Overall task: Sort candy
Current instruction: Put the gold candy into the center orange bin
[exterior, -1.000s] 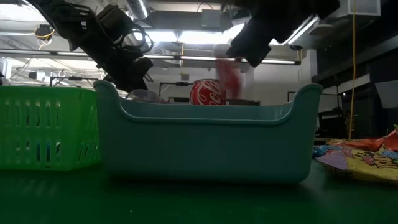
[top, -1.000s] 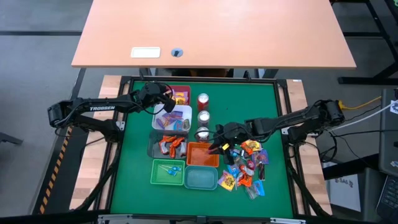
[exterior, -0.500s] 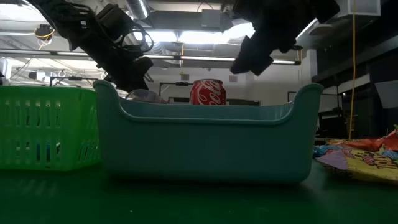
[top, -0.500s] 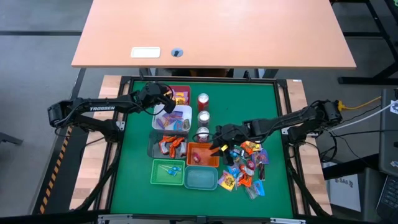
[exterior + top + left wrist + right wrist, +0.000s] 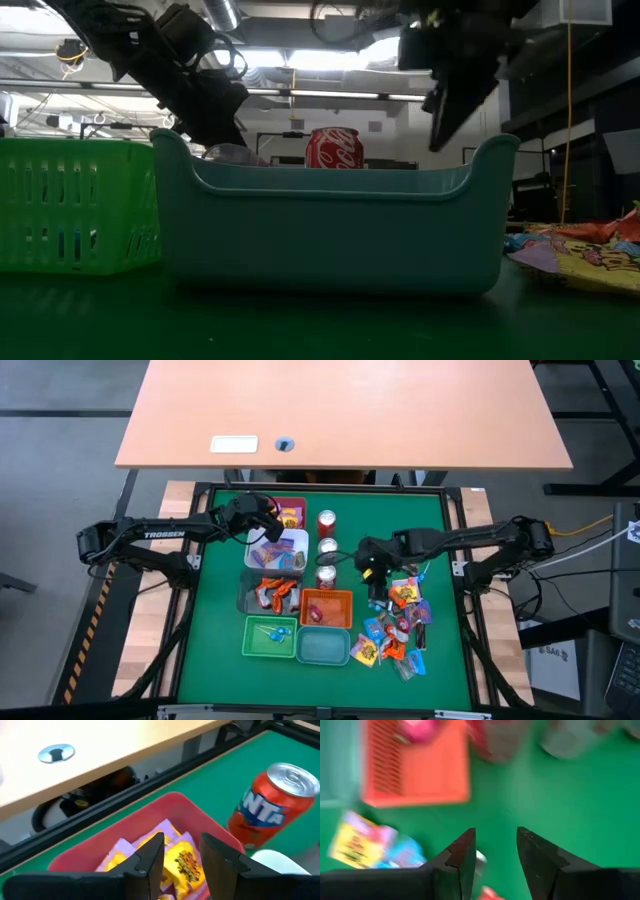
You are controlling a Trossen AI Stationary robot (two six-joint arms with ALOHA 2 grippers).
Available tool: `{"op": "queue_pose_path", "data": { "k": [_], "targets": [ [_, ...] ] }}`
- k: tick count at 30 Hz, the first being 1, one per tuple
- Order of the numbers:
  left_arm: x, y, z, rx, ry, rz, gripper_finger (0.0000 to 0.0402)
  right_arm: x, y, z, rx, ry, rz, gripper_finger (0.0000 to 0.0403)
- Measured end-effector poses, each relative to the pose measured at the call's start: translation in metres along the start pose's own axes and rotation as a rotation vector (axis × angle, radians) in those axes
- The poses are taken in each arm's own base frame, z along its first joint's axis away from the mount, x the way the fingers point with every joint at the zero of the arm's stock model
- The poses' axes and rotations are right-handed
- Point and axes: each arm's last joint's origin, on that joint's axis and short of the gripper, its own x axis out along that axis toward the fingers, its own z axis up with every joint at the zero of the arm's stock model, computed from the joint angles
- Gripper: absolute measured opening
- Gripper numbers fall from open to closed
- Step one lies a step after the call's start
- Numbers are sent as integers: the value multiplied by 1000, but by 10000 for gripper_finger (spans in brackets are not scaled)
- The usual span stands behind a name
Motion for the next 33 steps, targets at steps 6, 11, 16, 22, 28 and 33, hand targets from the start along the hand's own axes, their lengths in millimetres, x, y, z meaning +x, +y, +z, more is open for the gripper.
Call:
{"op": "queue_pose_path", "data": {
  "k": [6, 11, 16, 22, 28, 33],
  "targets": [
    [-1, -5, -1, 10, 6, -27, 114, -5, -33, -20, 75, 203, -180, 138],
    [-3, -8, -2, 17, 6, -39, 114, -5, -62, -41, 184, 264, -219, 138],
    [-3, -9, -3, 19, 7, -43, 114, 2, -84, -67, 314, 329, -237, 138],
    [-3, -9, -3, 19, 7, -43, 114, 14, -96, -97, 449, 427, -256, 138],
    [-3, -9, -3, 19, 7, -42, 114, 21, -95, -109, 503, 469, -264, 138],
    [-3, -9, -3, 19, 7, -42, 114, 28, -95, -114, 514, 443, -269, 138]
  ]
}}
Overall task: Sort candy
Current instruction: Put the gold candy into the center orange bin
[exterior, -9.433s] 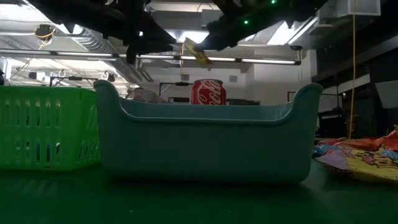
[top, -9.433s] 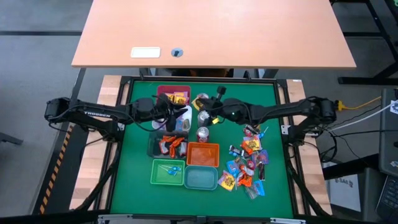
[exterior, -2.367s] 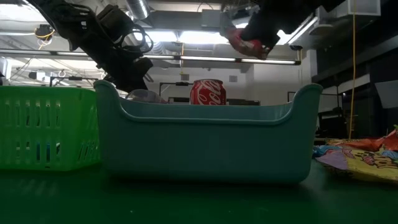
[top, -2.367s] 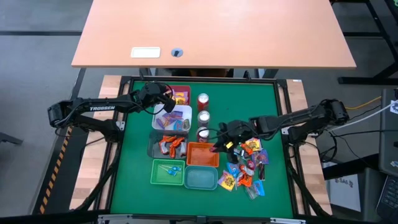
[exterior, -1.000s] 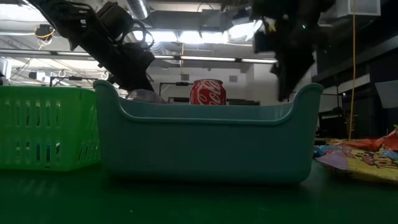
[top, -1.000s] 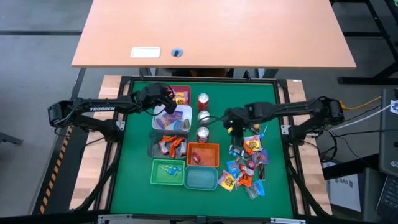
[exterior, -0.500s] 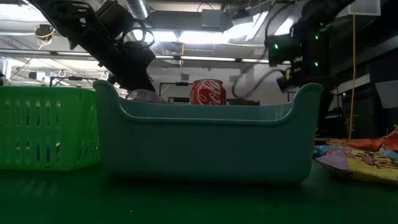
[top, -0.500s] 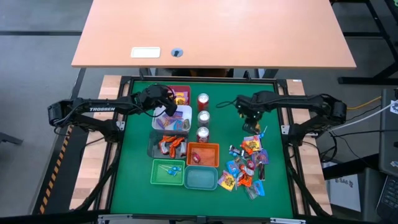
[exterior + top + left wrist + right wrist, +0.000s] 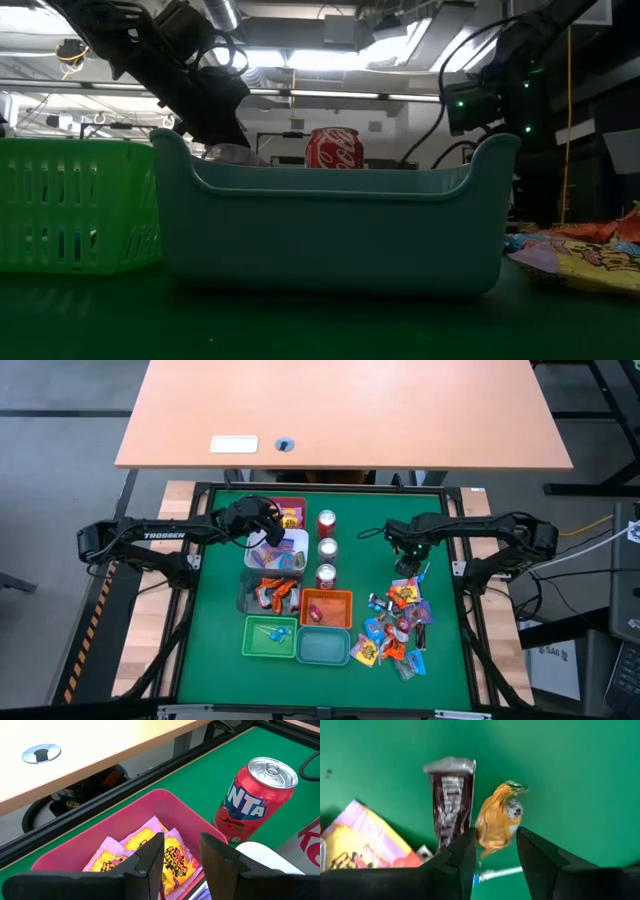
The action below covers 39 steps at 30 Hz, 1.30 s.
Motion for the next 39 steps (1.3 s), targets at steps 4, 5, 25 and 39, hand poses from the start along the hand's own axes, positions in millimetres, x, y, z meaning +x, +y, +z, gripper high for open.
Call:
{"op": "queue_pose_path", "data": {
  "k": [4, 5, 25, 39],
  "targets": [
    [0, 0, 0, 0, 0, 0, 114, 7, 0, 0, 1, -36, 8, 138],
    [0, 0, 0, 0, 0, 0, 114, 9, 0, 0, 1, -40, 9, 138],
    [0, 0, 0, 0, 0, 0, 114, 16, 0, -2, -18, -52, 11, 109],
    [0, 0, 0, 0, 0, 0, 114, -11, 2, 9, -49, -49, 11, 67]
  ]
}}
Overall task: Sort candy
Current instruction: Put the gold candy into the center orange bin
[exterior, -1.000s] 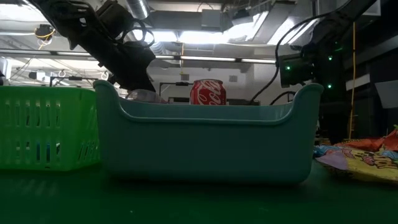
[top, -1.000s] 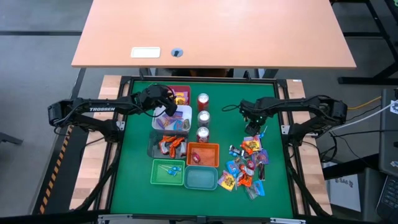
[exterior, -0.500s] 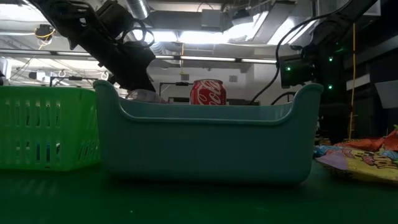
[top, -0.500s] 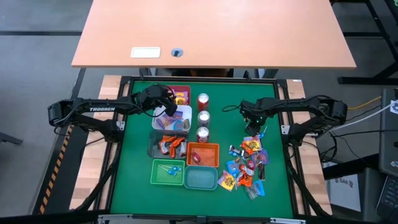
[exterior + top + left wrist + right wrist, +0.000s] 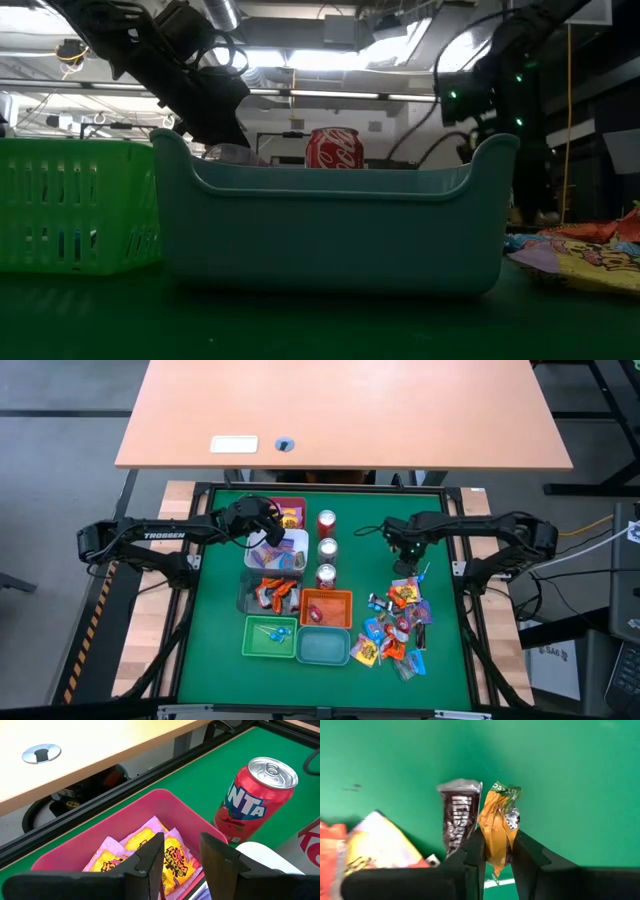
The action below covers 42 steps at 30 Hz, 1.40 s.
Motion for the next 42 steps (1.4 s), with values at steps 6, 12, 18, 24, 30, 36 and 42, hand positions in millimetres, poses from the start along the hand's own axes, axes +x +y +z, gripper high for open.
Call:
{"op": "queue_pose_path", "data": {
  "k": [6, 12, 18, 24, 30, 36, 42],
  "targets": [
    [0, 0, 0, -1, -4, -2, 114, -38, 8, 22, -46, -105, 117, 65],
    [0, -4, 6, -14, -49, -96, 114, -77, 35, 38, -184, -264, 172, 66],
    [-3, -13, 14, -22, -84, -342, 114, -97, 75, 41, -325, -440, 234, 66],
    [-13, -35, 11, 22, -64, -597, 114, -104, 111, 33, -449, -545, 297, 67],
    [-27, -61, 1, 78, -41, -704, 114, -108, 143, 23, -554, -625, 360, 67],
    [-43, -84, -10, 120, -47, -733, 114, -100, 173, 19, -632, -656, 403, 67],
    [-59, -102, -20, 156, -54, -758, 114, -84, 196, 20, -676, -646, 416, 67]
  ]
}}
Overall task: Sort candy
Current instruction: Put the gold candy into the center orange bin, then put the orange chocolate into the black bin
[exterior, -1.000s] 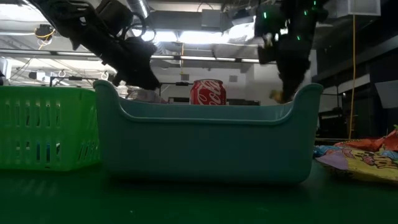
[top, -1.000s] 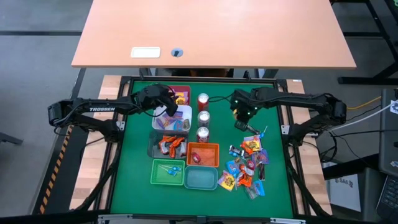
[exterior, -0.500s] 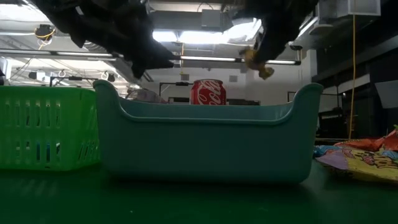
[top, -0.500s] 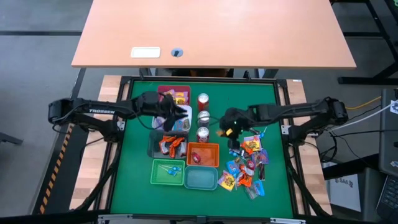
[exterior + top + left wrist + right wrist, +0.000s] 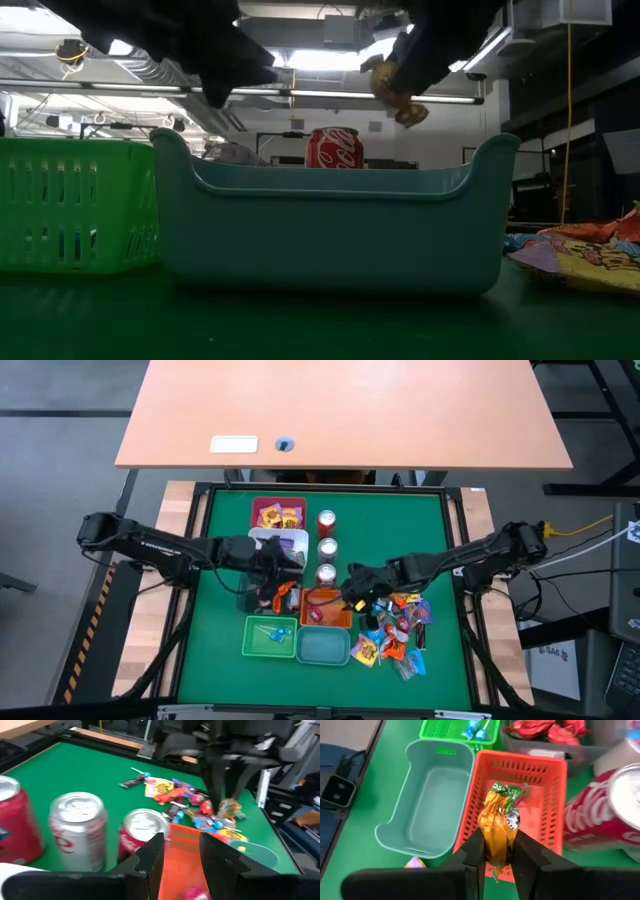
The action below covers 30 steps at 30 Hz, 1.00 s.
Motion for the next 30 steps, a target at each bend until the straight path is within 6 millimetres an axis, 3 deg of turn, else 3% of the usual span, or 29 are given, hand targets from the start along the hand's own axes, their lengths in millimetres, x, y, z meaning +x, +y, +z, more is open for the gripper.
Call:
{"op": "queue_pose_path", "data": {
  "k": [6, 14, 24, 30],
  "targets": [
    [-1, -18, -5, 25, 0, -5, 114, 15, -3, -3, 6, 26, -6, 67],
    [-3, -28, -9, 41, -9, 15, 114, 21, -4, -2, 5, 18, -23, 70],
    [-3, -29, -9, 45, -4, 12, 114, 19, -4, -1, 14, 9, -22, 153],
    [-3, -29, -10, 46, 0, 12, 114, -1, -2, -4, 135, 195, -39, 174]
  ]
}}
